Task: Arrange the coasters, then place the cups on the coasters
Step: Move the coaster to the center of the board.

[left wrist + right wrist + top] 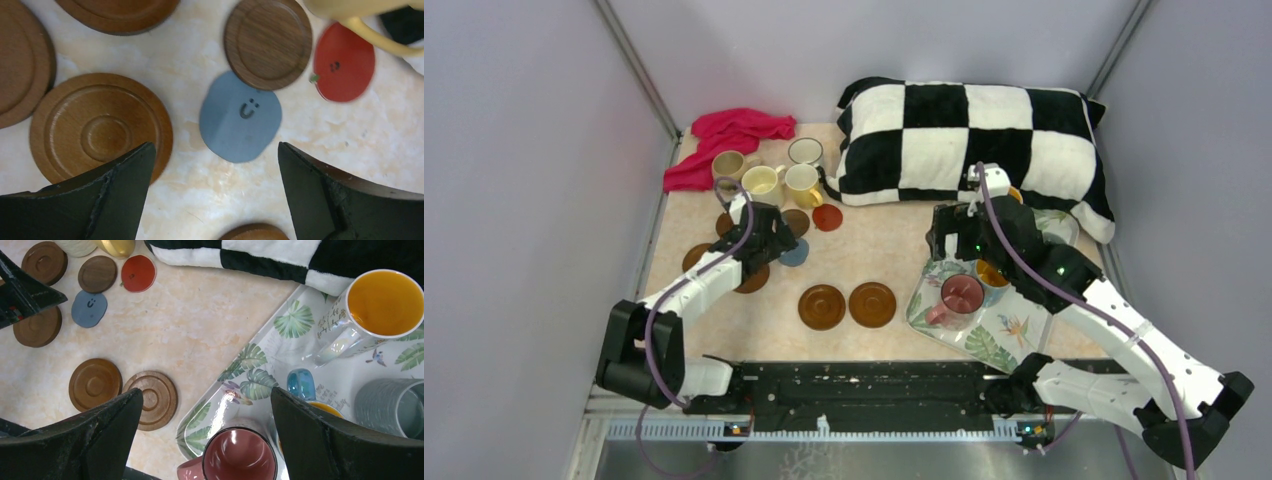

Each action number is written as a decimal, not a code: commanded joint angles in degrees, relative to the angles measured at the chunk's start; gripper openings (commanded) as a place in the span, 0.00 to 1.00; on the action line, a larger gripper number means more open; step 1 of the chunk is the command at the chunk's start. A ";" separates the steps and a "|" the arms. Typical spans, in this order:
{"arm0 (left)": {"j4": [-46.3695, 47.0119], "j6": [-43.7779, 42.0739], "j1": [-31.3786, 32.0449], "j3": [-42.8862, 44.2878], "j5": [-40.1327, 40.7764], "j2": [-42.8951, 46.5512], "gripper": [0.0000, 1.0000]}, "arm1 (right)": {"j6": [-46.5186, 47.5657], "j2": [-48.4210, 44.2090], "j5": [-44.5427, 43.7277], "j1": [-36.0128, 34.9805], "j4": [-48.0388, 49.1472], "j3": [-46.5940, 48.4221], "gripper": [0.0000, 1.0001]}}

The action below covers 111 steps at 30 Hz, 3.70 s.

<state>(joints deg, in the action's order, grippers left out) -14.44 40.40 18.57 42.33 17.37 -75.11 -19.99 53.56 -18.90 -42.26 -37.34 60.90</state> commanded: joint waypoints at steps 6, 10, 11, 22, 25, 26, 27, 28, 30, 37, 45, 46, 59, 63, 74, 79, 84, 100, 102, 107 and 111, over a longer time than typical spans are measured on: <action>5.64 2.08 -7.89 -2.83 -2.33 -2.84 0.98 | 1.64 -0.23 1.64 -0.18 2.03 3.08 0.99; 6.81 2.63 -8.76 -4.53 -4.16 -4.52 0.98 | 1.62 -0.22 2.21 -0.16 2.26 2.81 0.99; 6.79 2.97 -8.75 -4.94 -4.49 -4.83 0.99 | 1.61 -0.16 2.21 -0.12 2.16 2.77 0.99; 3.25 4.92 -7.51 -11.56 -8.99 1.50 0.98 | 2.15 -0.23 1.29 -0.18 2.58 2.18 0.99; 1.29 6.31 -5.68 -13.36 -8.57 4.37 0.98 | 2.14 -0.30 1.07 -0.18 2.95 1.75 0.99; 0.57 6.98 -4.87 -13.85 -8.11 5.24 0.98 | 2.15 -0.28 1.10 -0.15 3.16 1.62 0.99; -0.20 7.64 -3.80 -14.18 -7.60 5.99 0.98 | 2.15 -0.22 1.06 -0.16 3.31 1.47 0.99; -0.88 8.39 -2.74 -14.54 -6.95 6.66 0.98 | 2.06 -0.13 1.05 -0.17 3.38 1.37 0.99; -2.55 10.20 -0.30 -15.08 -5.42 7.88 0.98 | 2.01 -0.04 1.02 -0.19 3.50 1.23 0.99; -10.35 20.61 8.76 -16.30 2.02 10.54 0.98 | 1.95 -0.29 0.72 -0.15 3.64 0.82 0.99; -15.34 25.02 11.72 -18.66 2.38 16.06 0.99 | 1.86 -1.07 0.47 -0.16 3.42 0.31 0.99; -15.82 25.07 11.79 -18.76 2.09 16.50 0.98 | 1.80 -1.16 0.40 -0.17 3.46 0.16 0.99; -16.90 22.17 12.00 -18.04 0.60 18.57 0.98 | 0.95 -1.53 0.31 -0.23 4.03 -0.85 0.99; -15.31 18.59 12.01 -14.82 0.38 17.82 0.99 | 1.13 -1.40 0.31 -0.21 3.97 -0.42 0.99; -14.48 10.71 11.88 -6.00 5.39 14.47 0.98 | 2.10 -0.58 0.42 -0.19 4.76 1.48 0.99; -13.11 7.56 10.30 -3.90 6.89 12.87 0.98 | 2.86 0.02 0.61 -0.16 5.38 2.99 0.99; -8.55 1.97 2.49 -2.91 1.95 11.36 0.98 | 3.02 0.88 1.27 -0.13 5.81 4.40 0.99; -2.97 -8.26 -16.98 5.34 -9.48 -3.00 0.98 | 4.92 -4.96 -0.56 -0.18 7.05 1.52 0.99; -2.24 -8.50 -20.33 6.26 -11.19 -5.10 0.98 | 5.04 -5.42 -0.45 -0.18 7.02 1.44 0.99; -0.02 -8.73 -26.70 8.39 -14.29 -9.79 0.98 | 5.22 -6.65 -0.18 -0.19 7.02 1.03 0.99; 0.55 -8.89 -29.46 10.14 -15.08 -13.59 0.98 | 5.46 -6.98 0.45 -0.16 7.05 0.55 0.99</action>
<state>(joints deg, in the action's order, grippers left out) -16.71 32.71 -8.80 49.54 4.84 -85.97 -15.49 47.75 -18.61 -42.26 -32.14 61.89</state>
